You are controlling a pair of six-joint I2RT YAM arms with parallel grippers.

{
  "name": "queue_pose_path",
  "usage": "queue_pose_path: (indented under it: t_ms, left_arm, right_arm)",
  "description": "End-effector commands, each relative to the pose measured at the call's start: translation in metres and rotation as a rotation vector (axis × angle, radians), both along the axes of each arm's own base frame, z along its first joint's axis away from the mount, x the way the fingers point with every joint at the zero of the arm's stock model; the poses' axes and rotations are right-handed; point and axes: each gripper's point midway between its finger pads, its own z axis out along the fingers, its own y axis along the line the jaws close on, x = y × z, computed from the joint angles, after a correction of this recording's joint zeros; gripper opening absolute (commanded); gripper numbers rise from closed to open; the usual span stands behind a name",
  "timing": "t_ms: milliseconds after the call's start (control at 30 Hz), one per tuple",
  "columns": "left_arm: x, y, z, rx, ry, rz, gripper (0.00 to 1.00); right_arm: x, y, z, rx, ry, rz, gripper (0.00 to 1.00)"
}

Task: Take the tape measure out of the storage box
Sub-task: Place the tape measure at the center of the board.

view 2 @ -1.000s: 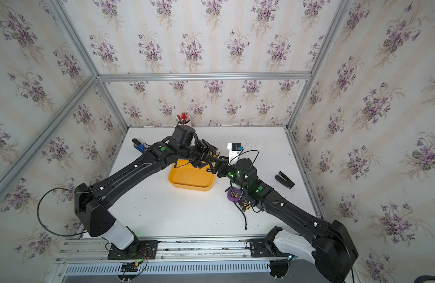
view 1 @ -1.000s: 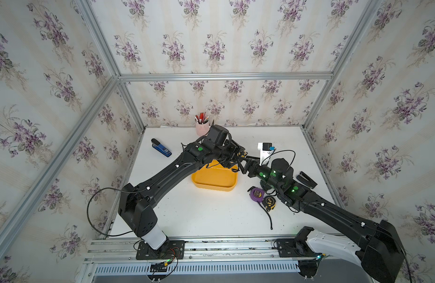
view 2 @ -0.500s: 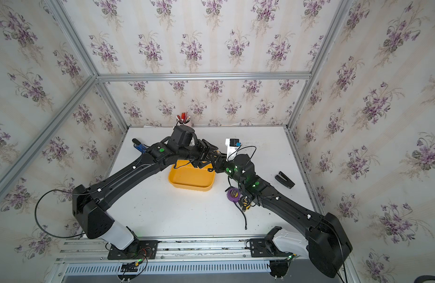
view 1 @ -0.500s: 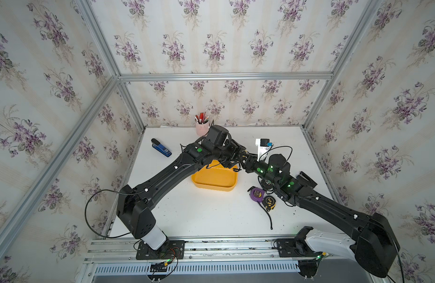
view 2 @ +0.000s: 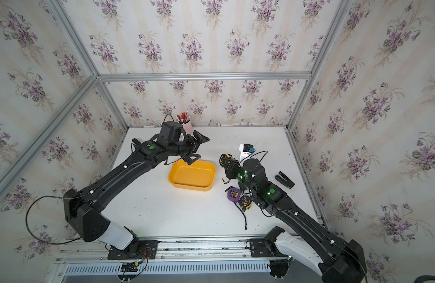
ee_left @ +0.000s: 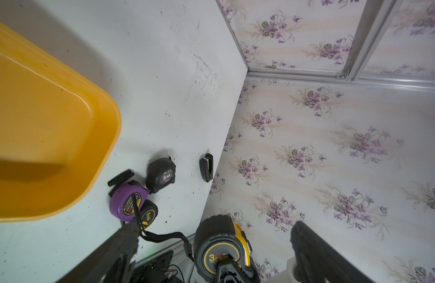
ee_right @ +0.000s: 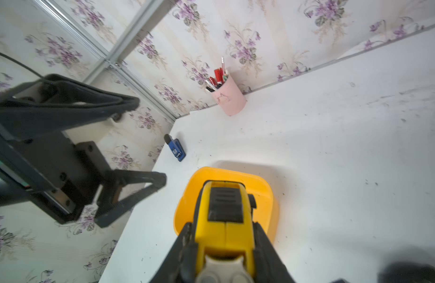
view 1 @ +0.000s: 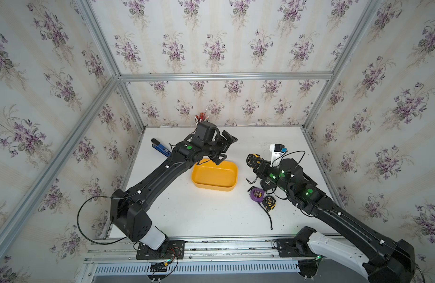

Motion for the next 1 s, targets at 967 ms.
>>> queue_pose_path:
  t_ms: [967]
  left_arm:
    - [-0.006,0.094,-0.007,0.491,-0.203,0.041,1.00]
  right_arm:
    - [-0.080,0.041,-0.179,-0.231,0.691,0.446,0.31]
